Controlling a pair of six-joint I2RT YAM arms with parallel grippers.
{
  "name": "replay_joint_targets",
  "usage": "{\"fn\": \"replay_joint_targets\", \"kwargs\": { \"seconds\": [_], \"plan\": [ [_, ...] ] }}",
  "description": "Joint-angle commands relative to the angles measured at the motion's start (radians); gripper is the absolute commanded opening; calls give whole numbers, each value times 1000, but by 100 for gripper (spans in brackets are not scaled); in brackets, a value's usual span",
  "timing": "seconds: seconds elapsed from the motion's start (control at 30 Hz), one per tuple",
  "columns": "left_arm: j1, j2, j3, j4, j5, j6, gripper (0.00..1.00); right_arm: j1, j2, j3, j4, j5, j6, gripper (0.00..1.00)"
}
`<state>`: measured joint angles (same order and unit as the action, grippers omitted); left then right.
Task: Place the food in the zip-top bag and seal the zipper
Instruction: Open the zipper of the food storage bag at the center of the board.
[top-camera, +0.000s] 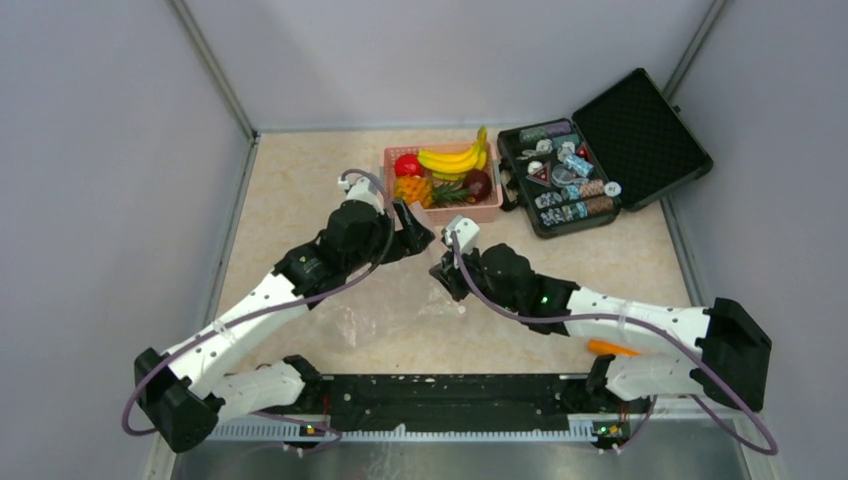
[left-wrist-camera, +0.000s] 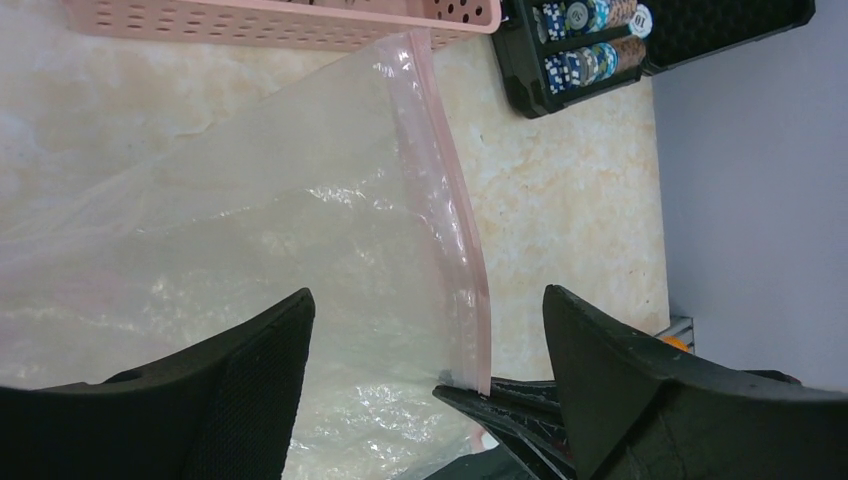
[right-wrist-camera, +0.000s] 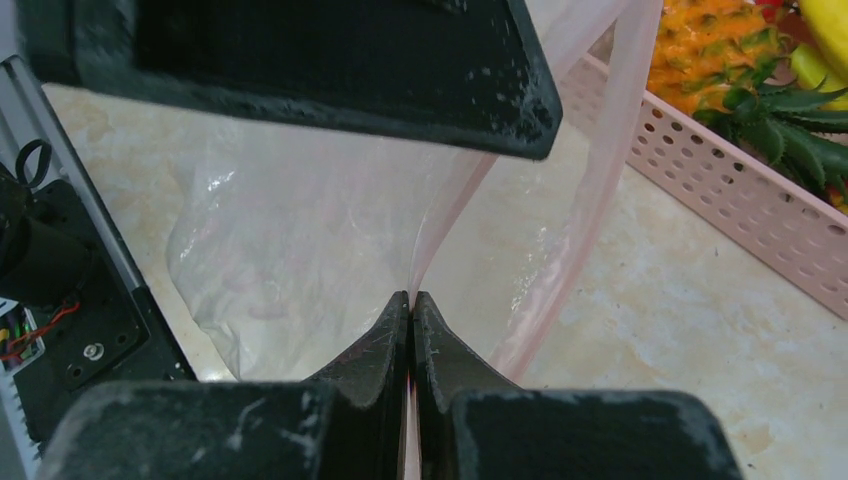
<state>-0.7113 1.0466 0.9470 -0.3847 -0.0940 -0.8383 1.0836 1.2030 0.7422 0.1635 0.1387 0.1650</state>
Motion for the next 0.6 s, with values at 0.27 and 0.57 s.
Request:
{"fn": "replay_joint_targets", "kwargs": {
  "seconds": [0.27, 0.57],
  "plan": [
    [-34, 69, 89, -19, -8, 32, 79, 64, -28, 60, 0, 203, -132, 0],
    [-42, 104, 122, -36, -24, 53, 73, 106, -23, 63, 21, 248, -190, 0]
  ]
}}
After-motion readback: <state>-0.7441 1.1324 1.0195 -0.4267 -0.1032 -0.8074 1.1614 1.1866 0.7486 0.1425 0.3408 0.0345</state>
